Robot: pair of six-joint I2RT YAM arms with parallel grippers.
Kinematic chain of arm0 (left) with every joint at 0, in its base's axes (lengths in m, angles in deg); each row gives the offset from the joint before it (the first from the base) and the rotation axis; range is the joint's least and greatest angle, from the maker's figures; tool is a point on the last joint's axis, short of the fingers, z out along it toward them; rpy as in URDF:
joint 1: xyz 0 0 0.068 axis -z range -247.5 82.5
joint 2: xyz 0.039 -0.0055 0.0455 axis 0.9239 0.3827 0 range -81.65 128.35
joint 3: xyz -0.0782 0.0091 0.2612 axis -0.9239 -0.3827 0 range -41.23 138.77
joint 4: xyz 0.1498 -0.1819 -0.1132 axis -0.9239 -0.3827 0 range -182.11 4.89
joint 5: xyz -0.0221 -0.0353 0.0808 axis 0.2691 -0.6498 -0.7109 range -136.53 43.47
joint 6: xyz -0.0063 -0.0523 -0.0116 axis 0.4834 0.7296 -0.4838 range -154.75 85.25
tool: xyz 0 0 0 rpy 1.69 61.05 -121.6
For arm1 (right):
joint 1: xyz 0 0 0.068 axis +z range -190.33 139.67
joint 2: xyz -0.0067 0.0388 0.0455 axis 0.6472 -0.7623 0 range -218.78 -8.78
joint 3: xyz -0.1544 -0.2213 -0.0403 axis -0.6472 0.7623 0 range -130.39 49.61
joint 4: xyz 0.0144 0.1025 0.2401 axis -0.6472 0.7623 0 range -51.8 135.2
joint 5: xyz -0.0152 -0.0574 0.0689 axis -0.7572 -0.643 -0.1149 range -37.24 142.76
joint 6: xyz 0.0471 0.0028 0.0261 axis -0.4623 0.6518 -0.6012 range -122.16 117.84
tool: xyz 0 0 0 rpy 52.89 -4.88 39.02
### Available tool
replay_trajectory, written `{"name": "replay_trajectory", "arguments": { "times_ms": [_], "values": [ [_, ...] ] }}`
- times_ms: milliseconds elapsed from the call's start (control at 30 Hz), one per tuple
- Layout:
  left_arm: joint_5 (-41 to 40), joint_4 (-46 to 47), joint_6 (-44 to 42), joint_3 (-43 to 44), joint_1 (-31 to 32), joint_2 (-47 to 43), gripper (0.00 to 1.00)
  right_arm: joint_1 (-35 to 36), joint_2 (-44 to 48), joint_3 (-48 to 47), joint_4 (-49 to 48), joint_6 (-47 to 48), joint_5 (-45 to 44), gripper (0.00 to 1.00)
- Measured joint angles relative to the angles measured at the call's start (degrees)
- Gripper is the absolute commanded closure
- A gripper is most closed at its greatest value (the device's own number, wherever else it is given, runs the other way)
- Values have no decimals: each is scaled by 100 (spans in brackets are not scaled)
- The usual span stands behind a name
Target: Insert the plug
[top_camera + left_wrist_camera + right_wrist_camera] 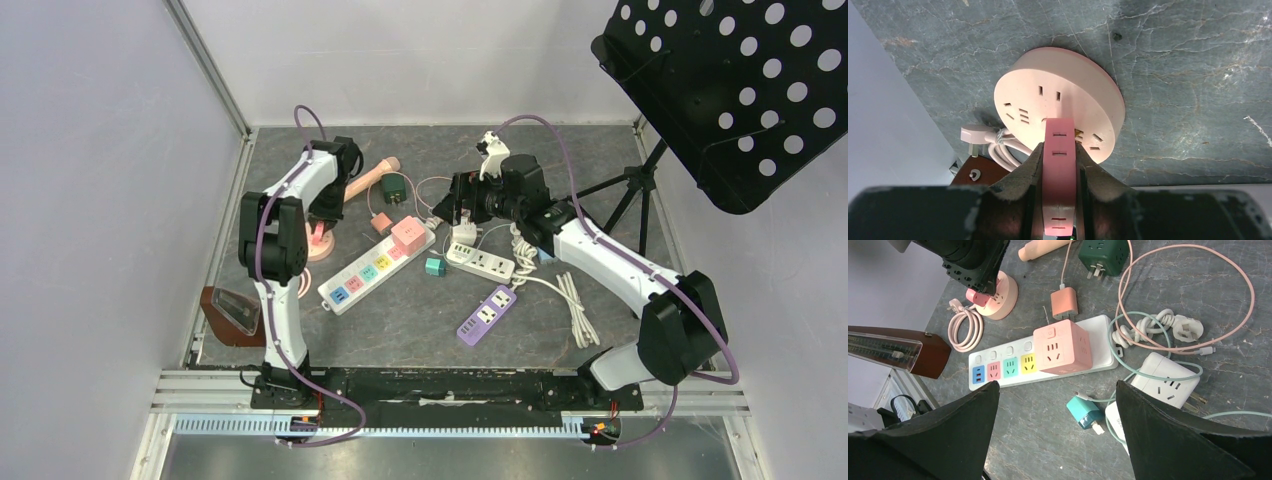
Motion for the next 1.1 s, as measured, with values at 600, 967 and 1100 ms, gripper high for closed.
{"name": "replay_trajectory", "arguments": {
  "times_ms": [600, 967, 1100],
  "values": [
    [-911, 9, 748, -350, 483, 0, 98, -4, 188, 319, -282, -129, -2, 12],
    [-1080, -11, 831, -417, 632, 46, 93, -4, 328, 503, -411, -219, -13, 12],
    [-1005, -59, 831, -376, 621, 46, 72, -4, 350, 516, -415, -236, -20, 12]
  ]
}}
